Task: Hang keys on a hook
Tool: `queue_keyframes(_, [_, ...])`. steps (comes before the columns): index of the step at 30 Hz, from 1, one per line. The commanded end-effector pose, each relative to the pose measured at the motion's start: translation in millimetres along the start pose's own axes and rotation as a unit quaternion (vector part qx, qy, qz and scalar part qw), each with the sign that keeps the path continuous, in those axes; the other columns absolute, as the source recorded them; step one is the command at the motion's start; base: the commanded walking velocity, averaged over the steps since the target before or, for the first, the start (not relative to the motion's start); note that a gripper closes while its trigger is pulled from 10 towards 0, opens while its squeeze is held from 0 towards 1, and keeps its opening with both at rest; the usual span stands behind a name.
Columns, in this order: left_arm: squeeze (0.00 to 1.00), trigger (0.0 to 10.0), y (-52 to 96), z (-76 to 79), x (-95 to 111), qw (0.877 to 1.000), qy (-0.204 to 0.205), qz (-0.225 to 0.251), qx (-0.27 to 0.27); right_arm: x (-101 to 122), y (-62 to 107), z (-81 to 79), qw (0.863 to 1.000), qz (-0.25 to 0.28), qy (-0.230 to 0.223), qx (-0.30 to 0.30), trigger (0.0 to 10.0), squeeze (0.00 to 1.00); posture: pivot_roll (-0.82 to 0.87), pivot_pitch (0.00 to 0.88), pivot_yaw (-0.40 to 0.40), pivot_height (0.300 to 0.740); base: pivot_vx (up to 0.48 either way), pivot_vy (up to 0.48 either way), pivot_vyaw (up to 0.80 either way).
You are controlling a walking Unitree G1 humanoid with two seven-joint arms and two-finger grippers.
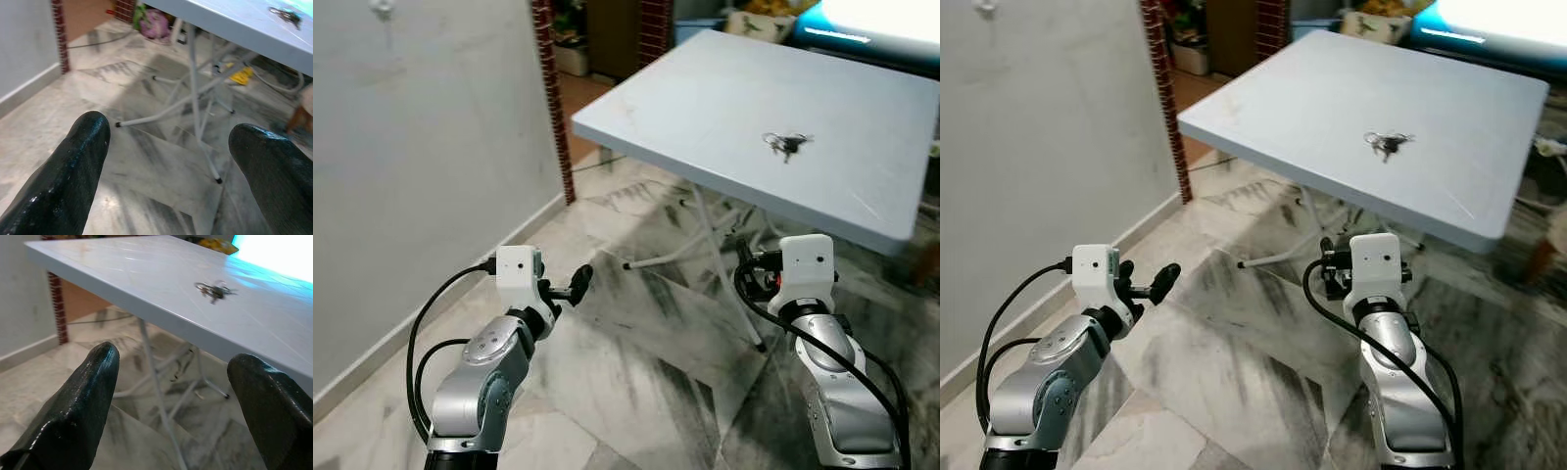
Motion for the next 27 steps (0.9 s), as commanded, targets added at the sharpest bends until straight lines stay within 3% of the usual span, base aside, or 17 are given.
queue_keyframes(1, [0.00,10.0,1.1,-2.9,0.0,1.000,0.000,0.002,0.001,2.7,0.4,1.7,1.000,0.002,0.000,-0.001,10.0,0.00,-0.06,0.070,0.017,0.740,0.000,0.000,-0.79])
queue_keyframes(6, [0.00,10.0,1.1,-2.3,-0.9,1.000,0.000,0.000,0.000,2.8,0.6,1.0,1.000,0.002,0.001,-0.001,10.0,0.00,-0.06,0.070,0.019,0.740,0.000,0.263,-0.79])
queue_keyframes(19, [0.00,10.0,1.3,-0.5,-2.1,1.000,-0.001,-0.002,-0.009,3.0,0.5,-0.3,1.000,0.005,0.001,-0.003,10.0,0.00,-0.05,0.071,0.024,0.740,0.294,0.279,-0.78])
queue_keyframes(27, [0.00,10.0,1.8,-0.3,-2.6,1.000,-0.002,-0.004,-0.009,2.3,1.1,-1.1,1.000,0.006,-0.001,-0.003,10.0,0.00,-0.05,0.075,0.025,0.740,0.315,0.279,0.00])
Point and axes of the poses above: a point about 5 cm out from each wrist's last joint towards the gripper, its own y axis pointing back from the gripper into the wrist, its own x axis along the axis of the wrist's last joint, z = x × y, the point moved 5 cm from there along -y, pointing out of the wrist towards the gripper
